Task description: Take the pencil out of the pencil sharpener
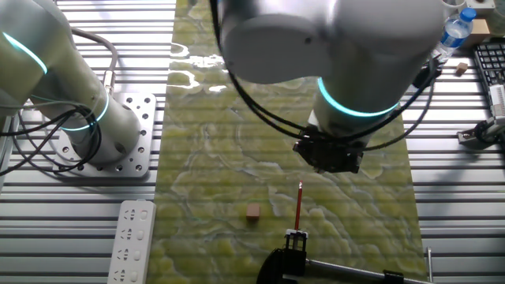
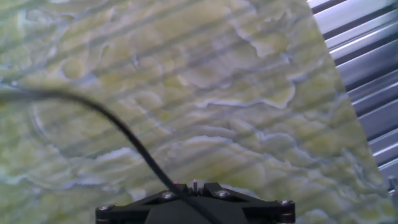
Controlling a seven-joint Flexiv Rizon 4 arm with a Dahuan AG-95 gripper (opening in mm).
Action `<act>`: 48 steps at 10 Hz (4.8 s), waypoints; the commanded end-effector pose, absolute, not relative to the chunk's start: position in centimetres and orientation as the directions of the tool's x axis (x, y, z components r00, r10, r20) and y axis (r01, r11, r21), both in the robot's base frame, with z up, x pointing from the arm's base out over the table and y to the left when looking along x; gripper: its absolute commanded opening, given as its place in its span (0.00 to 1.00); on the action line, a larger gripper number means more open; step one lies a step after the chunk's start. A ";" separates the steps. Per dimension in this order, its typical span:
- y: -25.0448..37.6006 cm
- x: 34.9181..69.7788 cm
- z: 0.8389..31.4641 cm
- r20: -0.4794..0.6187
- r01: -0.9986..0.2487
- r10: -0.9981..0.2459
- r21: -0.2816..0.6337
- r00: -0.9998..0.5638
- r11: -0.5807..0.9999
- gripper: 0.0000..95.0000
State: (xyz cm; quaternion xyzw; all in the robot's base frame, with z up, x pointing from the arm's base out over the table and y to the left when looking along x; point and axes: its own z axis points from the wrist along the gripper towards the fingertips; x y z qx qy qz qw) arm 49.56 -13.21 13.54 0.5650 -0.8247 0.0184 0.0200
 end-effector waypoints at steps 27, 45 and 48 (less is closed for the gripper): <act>-18.5 45.7 6.4 0.047 -0.973 -0.972 -0.039 -0.231 0.229 0.20; -17.7 45.8 5.3 0.022 -0.970 -0.972 -0.069 -0.234 0.232 0.00; -16.6 45.9 5.5 0.028 -0.969 -0.971 -0.073 -0.238 0.235 0.00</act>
